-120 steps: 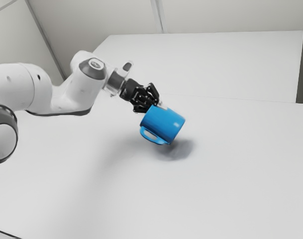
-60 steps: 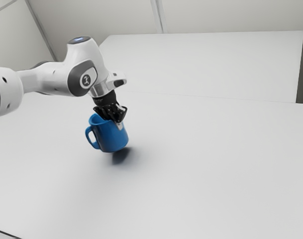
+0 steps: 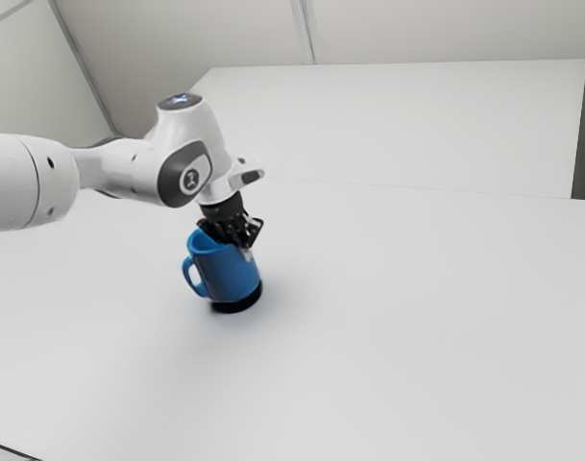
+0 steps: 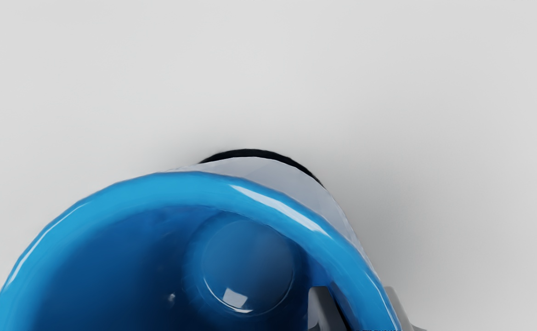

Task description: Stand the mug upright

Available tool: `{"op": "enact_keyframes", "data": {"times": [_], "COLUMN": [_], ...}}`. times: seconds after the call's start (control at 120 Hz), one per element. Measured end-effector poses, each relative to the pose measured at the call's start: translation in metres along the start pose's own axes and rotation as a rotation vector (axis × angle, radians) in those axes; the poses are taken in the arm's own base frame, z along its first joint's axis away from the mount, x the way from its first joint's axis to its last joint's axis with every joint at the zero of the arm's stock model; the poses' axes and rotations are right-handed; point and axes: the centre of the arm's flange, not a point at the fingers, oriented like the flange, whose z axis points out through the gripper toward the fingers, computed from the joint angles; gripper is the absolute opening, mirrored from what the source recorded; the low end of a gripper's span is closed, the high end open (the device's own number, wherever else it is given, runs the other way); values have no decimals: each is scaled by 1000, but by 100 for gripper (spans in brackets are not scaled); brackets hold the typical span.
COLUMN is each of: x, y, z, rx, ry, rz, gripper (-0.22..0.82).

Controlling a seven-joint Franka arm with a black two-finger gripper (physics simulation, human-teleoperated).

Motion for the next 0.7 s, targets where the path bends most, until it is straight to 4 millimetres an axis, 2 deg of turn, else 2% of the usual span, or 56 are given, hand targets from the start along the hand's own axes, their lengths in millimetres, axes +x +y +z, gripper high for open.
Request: {"op": "enact_keyframes", "data": {"times": [0.067,0.217,0.342,0.425,0.5,0.7], "x": [2,2,2,1,1,8], "y": [1,9,9,7,5,0], "z": [5,4,-9,-30,-58,-124], "rx": [-2,-6,-8,-12,-21,32], "ry": [1,14,35,63,103,151], "rz": [-11,-10,-15,-10,-4,43], "gripper": [-10,22,39,46,50,57]}}
